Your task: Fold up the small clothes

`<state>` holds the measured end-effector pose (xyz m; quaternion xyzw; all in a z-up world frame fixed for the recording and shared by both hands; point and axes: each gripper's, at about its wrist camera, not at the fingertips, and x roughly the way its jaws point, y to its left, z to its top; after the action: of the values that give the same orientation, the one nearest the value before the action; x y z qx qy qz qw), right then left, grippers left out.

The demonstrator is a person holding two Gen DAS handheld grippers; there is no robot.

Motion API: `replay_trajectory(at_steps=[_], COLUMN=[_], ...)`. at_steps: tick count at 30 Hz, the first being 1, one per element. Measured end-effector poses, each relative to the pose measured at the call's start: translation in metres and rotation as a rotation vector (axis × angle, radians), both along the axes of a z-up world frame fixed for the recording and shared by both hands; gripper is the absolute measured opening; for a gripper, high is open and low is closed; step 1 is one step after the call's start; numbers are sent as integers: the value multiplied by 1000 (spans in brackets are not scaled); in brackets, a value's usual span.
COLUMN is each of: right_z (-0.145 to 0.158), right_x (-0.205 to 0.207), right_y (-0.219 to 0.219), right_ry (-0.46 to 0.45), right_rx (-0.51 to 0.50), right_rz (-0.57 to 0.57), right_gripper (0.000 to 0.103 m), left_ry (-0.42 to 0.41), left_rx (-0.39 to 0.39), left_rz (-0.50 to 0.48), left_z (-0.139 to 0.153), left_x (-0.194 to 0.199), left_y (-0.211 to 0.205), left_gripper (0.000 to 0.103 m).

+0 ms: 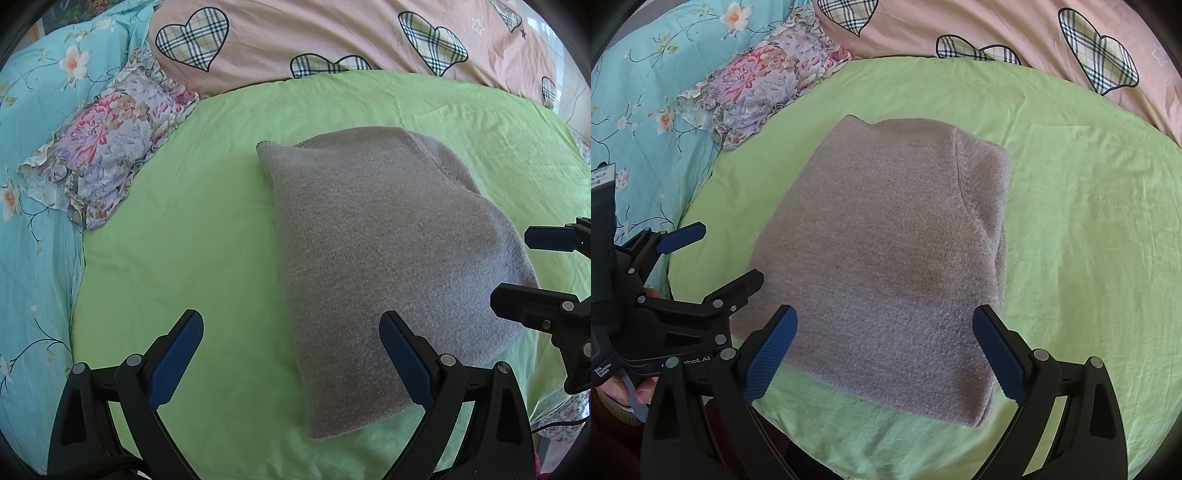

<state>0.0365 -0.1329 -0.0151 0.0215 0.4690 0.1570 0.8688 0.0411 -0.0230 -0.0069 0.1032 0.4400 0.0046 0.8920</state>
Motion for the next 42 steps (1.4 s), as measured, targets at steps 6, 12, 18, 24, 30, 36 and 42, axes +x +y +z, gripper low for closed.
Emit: replay_trajectory(at_steps=[6,12,18,24,30,36,42], right_z=[2,3,4,6,10,12,12], right_x=[0,0,1,4,6,9,14], right_y=[-2,-2,-4,-9,-15,-19,-22], right_ry=[-6,-6,-8,-13,-24,-32,-31], right_rx=[4,4,4,8,17,24,32], right_rz=[-1,-1,0,-13,-26,-39,-46], right_gripper=[96,96,96,96,96,96,96], left_ry=[0,1,1,4,-2,-2,-20], left_rx=[0,-2,-5,-10,-18,-27,-31], left_rz=[0,1,-1,-4,-1,-4,-7], left_z=[1,2,2,3,6,8,9], left_x=[0,0,0,3,5,7,7], left_y=[-3,-4,-5,-5,-5,-5,-4], left_gripper=[97,97,97,97,97,97,97])
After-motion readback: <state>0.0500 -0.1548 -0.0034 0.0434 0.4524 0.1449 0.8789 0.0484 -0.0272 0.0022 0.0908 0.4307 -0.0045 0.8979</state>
